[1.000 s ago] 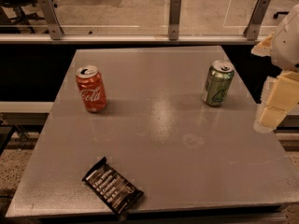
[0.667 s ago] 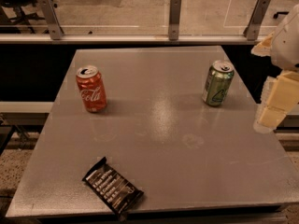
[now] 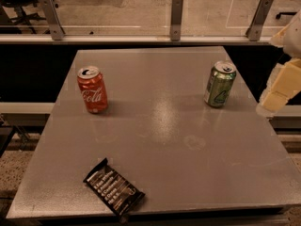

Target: Move green can near rxbar chocolate

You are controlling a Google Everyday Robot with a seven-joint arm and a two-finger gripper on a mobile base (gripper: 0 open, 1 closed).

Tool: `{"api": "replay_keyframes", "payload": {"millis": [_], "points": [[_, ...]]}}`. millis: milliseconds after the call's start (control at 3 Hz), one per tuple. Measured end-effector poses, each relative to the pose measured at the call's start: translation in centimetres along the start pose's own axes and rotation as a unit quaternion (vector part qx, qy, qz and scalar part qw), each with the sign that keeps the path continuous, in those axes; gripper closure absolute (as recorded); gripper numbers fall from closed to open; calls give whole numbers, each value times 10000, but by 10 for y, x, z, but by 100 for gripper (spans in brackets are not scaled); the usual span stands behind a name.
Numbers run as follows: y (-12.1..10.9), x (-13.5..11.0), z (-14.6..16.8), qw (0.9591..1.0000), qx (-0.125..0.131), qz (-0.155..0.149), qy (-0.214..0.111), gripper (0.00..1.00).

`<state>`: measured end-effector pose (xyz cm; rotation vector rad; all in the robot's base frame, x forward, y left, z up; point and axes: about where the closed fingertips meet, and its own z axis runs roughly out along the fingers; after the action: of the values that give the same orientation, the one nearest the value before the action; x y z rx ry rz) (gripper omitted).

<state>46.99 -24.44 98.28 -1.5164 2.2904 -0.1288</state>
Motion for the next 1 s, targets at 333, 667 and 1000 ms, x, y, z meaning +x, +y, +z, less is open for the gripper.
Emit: {"api": "replay_keyframes", "payload": {"millis": [333, 667, 1000], "points": [[-26, 6, 11, 9988, 104, 345, -344, 0], [-46, 3, 28, 9959, 100, 551, -713, 0], [-59, -8, 52, 9931, -6, 650, -974, 0]]}}
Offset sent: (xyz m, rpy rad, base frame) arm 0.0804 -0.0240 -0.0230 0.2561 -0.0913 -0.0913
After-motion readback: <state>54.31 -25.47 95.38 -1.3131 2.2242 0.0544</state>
